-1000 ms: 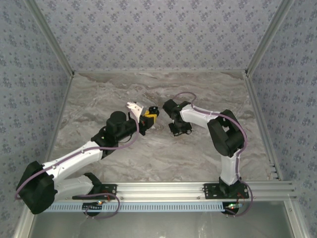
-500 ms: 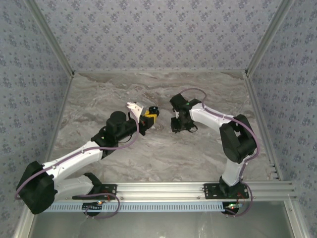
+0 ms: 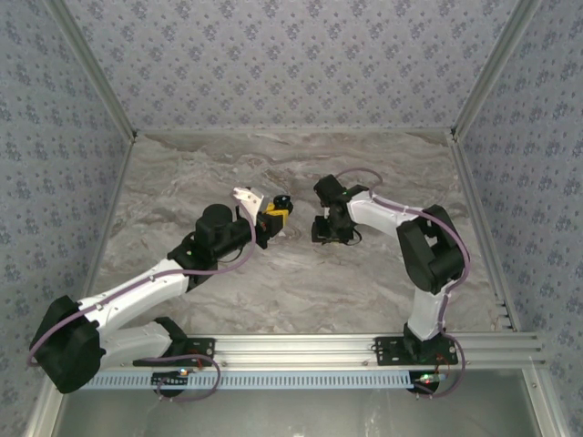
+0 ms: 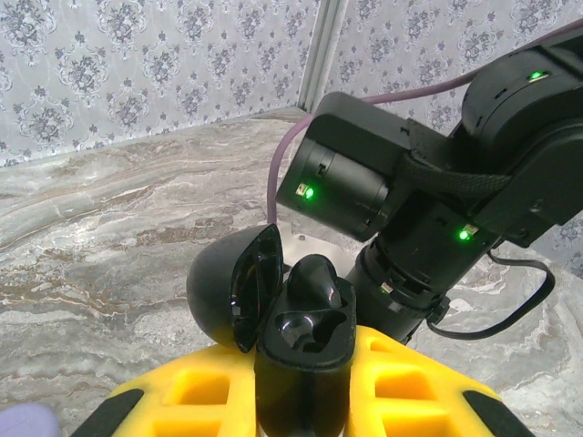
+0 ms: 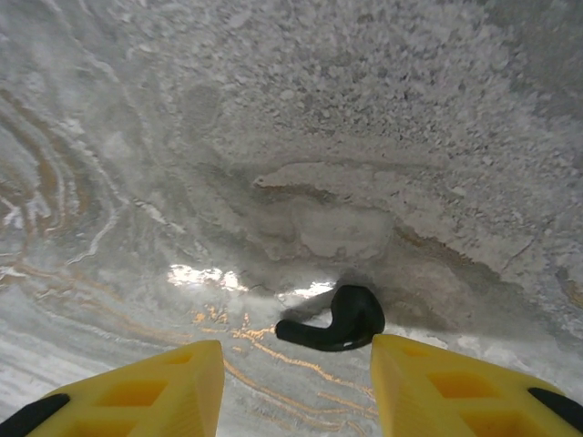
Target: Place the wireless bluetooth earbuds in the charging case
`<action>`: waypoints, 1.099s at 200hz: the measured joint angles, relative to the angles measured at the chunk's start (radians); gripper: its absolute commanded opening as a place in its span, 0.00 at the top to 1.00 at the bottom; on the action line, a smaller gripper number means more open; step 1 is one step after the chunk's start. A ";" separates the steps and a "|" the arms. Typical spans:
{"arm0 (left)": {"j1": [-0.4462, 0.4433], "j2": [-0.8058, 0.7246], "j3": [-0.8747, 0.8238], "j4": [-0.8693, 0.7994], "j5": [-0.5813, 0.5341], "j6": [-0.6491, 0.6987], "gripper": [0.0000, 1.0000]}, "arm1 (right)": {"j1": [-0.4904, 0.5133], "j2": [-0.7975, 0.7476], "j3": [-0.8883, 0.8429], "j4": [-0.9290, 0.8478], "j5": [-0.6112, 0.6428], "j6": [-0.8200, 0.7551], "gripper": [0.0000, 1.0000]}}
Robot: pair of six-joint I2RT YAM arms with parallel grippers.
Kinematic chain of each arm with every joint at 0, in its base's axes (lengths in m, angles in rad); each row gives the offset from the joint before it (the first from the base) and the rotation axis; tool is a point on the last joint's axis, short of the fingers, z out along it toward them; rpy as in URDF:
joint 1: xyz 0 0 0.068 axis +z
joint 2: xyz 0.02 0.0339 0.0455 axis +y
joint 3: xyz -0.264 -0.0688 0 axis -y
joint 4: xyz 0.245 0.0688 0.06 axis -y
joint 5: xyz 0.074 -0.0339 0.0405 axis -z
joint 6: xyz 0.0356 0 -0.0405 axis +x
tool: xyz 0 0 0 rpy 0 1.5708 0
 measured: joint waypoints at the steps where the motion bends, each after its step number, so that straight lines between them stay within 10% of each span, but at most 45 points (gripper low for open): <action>1: 0.000 0.000 0.000 0.000 0.000 0.000 0.83 | 0.000 0.001 0.000 0.000 0.000 0.000 0.52; 220: 0.000 -0.011 0.000 0.000 0.000 0.000 0.83 | 0.027 0.111 0.134 -0.092 0.114 -0.040 0.70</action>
